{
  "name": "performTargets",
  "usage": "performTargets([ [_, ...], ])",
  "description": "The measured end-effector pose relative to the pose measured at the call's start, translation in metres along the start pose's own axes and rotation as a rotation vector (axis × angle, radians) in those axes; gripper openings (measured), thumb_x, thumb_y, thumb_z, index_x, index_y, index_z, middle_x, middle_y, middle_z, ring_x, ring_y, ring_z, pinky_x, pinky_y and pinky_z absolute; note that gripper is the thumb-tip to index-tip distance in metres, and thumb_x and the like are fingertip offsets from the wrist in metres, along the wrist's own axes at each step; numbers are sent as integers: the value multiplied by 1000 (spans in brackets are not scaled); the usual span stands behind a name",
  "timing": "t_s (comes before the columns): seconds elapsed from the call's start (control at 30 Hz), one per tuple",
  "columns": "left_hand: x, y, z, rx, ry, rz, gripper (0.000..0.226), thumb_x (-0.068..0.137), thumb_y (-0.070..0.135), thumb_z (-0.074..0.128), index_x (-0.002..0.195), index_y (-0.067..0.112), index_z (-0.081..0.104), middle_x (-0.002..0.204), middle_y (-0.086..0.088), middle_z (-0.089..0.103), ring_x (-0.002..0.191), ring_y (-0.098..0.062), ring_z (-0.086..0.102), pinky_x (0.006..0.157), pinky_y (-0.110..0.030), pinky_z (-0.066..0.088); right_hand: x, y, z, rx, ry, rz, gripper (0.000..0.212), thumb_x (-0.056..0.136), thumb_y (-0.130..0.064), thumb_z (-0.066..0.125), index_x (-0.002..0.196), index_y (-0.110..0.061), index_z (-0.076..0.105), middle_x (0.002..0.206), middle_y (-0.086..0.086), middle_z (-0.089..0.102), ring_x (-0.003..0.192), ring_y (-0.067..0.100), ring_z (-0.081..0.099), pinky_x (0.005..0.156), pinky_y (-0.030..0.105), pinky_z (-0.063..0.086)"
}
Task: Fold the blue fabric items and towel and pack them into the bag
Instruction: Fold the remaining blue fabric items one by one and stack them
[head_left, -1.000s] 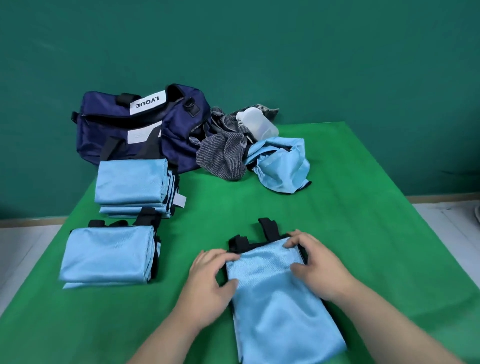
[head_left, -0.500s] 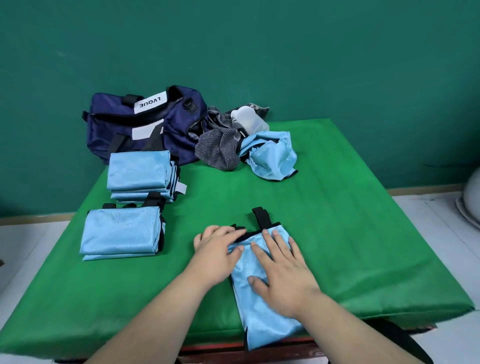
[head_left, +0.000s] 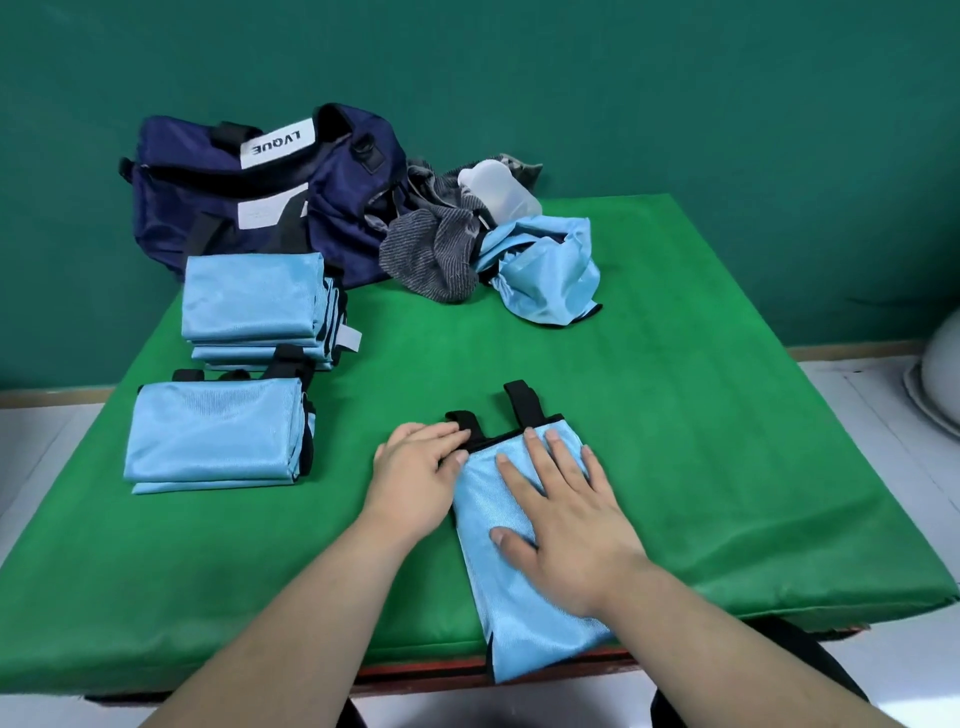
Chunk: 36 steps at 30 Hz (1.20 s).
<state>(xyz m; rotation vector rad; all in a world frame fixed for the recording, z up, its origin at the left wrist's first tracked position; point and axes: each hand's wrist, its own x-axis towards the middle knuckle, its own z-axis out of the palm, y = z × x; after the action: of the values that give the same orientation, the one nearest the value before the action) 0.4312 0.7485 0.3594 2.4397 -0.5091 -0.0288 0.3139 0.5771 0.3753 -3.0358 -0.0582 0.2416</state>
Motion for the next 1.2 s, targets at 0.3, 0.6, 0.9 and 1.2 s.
performTargets([
  [0.3,20,-7,-9,39,-100,79,35,97,31,60,132,31,62,138,16,55,130,-10,35,111,-33,23,16,2,0,-15,-19,9,78,92,-70,9,157,-33,-12,162,4,-29,146,22,-33,121,52,-12],
  [0.6,-47,8,-17,-36,43,190,42,100,30,52,142,27,52,158,9,30,147,-9,15,119,-31,14,-19,5,-15,38,50,-46,73,94,-66,12,159,-33,7,167,1,-10,153,22,-15,120,55,-12],
  [0.9,-62,15,-15,460,-392,313,76,95,65,28,158,29,9,163,12,-14,146,-4,-25,124,-44,-5,-18,60,-16,180,-60,-78,64,102,-52,38,158,-34,14,166,-10,-12,152,9,-14,125,44,0],
  [1.2,-59,14,-12,529,-458,309,74,100,63,21,157,28,-9,159,13,-27,143,-3,-33,121,-35,-15,6,82,-10,184,-30,-205,70,95,-64,22,158,-34,19,164,-14,-12,151,2,-8,124,41,-5],
])
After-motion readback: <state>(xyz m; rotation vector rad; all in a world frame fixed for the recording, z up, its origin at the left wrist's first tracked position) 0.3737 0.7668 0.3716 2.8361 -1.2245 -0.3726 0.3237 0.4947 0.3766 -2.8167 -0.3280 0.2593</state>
